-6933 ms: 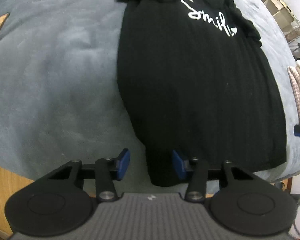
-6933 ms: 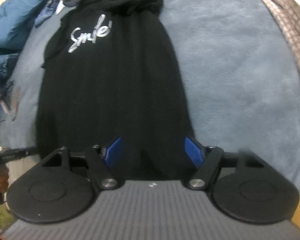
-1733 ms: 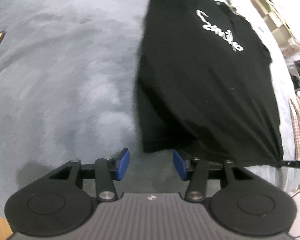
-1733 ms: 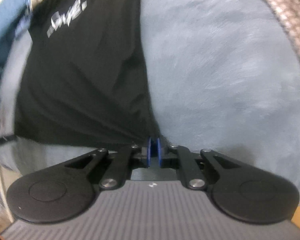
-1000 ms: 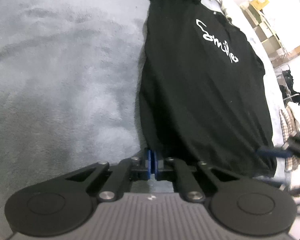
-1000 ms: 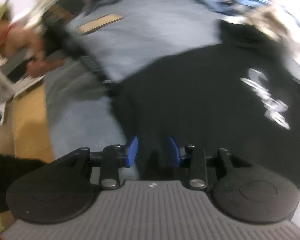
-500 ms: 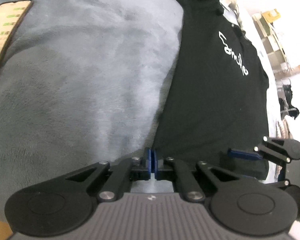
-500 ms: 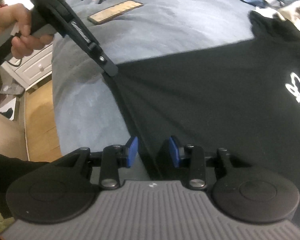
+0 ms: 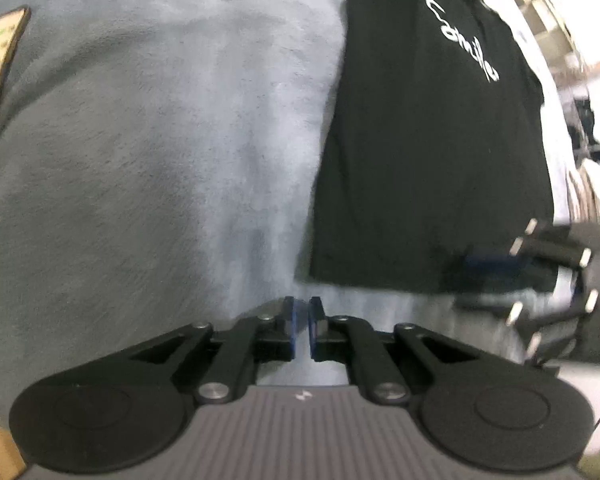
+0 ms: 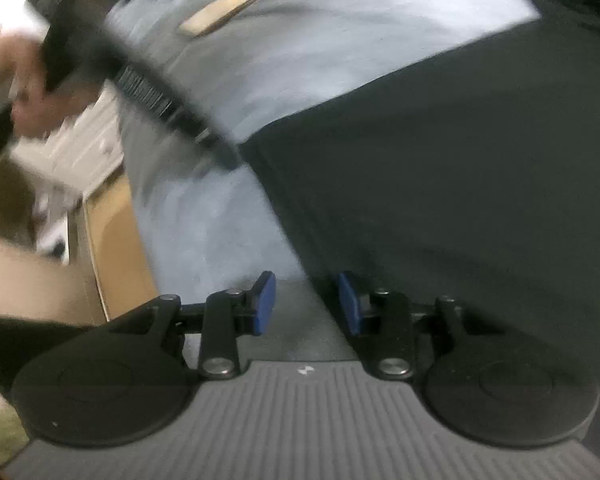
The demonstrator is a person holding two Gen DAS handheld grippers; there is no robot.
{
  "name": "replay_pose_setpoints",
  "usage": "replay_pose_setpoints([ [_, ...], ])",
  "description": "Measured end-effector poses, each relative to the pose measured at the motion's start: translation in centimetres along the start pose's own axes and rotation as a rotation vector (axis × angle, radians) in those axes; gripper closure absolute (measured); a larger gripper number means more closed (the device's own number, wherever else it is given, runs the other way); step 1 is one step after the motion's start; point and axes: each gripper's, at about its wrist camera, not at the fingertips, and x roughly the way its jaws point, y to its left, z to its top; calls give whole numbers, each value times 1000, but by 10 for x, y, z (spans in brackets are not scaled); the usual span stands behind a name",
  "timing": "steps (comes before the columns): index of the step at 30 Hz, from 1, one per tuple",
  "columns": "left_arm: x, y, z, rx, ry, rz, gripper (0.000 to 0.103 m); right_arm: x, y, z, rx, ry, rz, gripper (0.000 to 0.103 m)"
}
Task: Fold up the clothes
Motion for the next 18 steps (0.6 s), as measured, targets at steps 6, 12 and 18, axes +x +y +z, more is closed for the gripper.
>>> replay_pose_setpoints([
  [6,-26,-21,30,124,-79,37,77,-32,-57,6,182,-87,-216,69],
  [12,-1,-45,74,166,-98,30,58,-35,-106,-4,358,-146,-355,69],
  [18,27,-49,66,159,22,170,69,-67,-135,-49,454,-192,-458,69],
])
